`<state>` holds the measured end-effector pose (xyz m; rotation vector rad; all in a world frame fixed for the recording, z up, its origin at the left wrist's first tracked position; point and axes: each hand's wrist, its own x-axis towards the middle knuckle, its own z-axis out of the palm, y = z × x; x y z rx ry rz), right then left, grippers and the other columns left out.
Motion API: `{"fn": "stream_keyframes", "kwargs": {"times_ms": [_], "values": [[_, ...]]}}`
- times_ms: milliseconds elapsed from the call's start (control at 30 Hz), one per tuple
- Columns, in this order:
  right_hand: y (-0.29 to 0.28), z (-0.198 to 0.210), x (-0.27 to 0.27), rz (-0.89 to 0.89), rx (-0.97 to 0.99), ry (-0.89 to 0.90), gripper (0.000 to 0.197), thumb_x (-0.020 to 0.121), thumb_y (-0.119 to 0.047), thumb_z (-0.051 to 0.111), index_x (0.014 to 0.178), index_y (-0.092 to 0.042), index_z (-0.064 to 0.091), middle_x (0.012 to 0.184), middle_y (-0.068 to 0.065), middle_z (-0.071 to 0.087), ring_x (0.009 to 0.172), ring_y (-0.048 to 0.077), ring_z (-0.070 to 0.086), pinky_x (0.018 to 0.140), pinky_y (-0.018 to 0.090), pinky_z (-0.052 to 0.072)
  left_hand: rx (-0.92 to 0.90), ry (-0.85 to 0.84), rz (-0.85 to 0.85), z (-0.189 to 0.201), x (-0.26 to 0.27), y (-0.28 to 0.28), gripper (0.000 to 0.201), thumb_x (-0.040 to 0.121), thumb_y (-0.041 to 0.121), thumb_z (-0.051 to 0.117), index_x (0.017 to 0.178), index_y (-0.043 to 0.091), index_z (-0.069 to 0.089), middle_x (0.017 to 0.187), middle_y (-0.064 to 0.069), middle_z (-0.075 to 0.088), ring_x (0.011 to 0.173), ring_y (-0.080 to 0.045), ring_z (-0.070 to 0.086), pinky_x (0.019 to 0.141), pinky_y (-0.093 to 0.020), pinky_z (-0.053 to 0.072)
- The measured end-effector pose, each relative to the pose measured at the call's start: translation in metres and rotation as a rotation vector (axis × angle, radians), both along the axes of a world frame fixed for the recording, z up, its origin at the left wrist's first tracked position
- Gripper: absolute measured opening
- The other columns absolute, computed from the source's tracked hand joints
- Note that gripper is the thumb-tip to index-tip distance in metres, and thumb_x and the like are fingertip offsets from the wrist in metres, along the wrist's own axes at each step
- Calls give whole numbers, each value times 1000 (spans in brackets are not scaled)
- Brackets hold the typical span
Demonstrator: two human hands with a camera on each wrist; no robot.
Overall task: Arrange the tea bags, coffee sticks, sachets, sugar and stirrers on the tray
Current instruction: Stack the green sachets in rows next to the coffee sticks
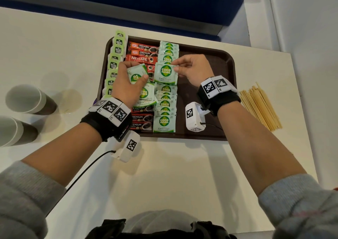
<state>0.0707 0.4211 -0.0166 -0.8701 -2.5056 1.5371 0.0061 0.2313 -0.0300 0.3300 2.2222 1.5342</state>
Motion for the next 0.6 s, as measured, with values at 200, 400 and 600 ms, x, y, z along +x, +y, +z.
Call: {"fn": "stream_keyframes", "kwargs": {"times_ms": [200, 400, 600], "values": [[0, -19, 7, -29, 79, -103, 12, 83, -9, 69, 88, -20, 71, 90, 10, 70, 82, 20, 65, 83, 36, 57, -1, -20, 3, 1, -4, -1, 35, 88, 20, 66, 110, 26, 39, 106, -3, 63, 91, -25, 66, 83, -43, 56], [-4, -25, 10, -83, 96, -112, 11, 82, -9, 70, 92, -15, 73, 84, 5, 67, 81, 17, 64, 85, 35, 56, -3, -28, -5, -1, -2, -1, 35, 87, 20, 66, 109, 26, 40, 105, -2, 62, 92, -25, 66, 85, -45, 55], [-5, -26, 10, -138, 90, -92, 11, 81, -6, 70, 90, -12, 73, 85, 8, 68, 83, 21, 67, 82, 35, 57, -5, -20, -7, -2, -3, 0, 35, 88, 20, 66, 109, 25, 40, 102, 1, 61, 88, -20, 64, 84, -43, 55]]}}
